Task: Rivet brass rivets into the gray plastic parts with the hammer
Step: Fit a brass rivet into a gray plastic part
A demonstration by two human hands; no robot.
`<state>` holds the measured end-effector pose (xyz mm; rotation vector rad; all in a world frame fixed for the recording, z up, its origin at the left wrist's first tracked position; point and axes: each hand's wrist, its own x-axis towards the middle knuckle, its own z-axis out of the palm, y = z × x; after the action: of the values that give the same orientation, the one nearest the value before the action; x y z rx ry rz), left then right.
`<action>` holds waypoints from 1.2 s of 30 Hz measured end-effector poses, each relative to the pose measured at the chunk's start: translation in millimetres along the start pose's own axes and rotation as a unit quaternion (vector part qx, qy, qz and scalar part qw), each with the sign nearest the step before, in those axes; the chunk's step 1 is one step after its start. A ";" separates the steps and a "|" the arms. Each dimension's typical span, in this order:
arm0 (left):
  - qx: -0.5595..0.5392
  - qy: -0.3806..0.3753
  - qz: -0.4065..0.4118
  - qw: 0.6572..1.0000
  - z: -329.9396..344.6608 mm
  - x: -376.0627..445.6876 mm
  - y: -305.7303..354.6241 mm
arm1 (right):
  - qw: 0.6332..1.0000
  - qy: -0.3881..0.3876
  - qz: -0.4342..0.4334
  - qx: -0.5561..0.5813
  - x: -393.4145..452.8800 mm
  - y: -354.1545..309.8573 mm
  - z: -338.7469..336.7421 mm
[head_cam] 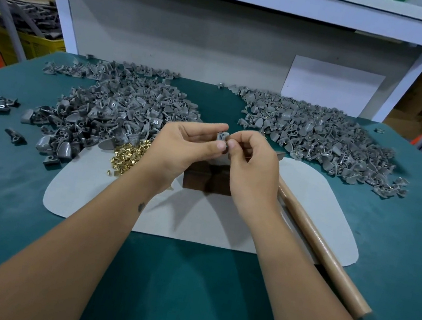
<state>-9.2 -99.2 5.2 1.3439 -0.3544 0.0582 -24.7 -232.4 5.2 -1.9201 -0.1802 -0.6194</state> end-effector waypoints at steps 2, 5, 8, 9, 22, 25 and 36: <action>0.009 -0.015 0.009 1.000 -2.6 1.0 -1.3 | 1.000 0.000 0.002 -0.002 0.2 -0.1 0.4; 0.015 -0.025 0.012 1.000 -5.8 3.0 -2.2 | 1.000 0.003 0.006 -0.001 1.3 0.1 0.4; 0.012 -0.030 0.011 0.999 -6.9 3.9 -3.6 | 1.000 0.007 0.004 -0.001 1.9 0.3 0.4; 0.010 -0.029 0.010 0.999 -6.9 4.2 -3.7 | 1.000 0.007 0.003 -0.003 1.9 0.2 0.3; 0.034 -0.006 0.015 0.999 -4.2 3.6 -4.6 | 1.000 -0.005 -0.003 -0.024 -0.6 0.7 -3.7; 0.037 -0.005 0.016 0.999 -3.3 4.8 -4.6 | 1.000 -0.003 0.000 -0.022 -1.1 1.4 -3.1; 0.025 0.003 0.008 1.000 -4.4 4.7 -6.1 | 1.000 -0.019 0.004 0.002 2.7 1.3 -7.3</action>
<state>-2.3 -97.1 0.0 1.3901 -0.3612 0.0843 -24.4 -239.8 7.7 -1.9286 -0.1980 -0.5781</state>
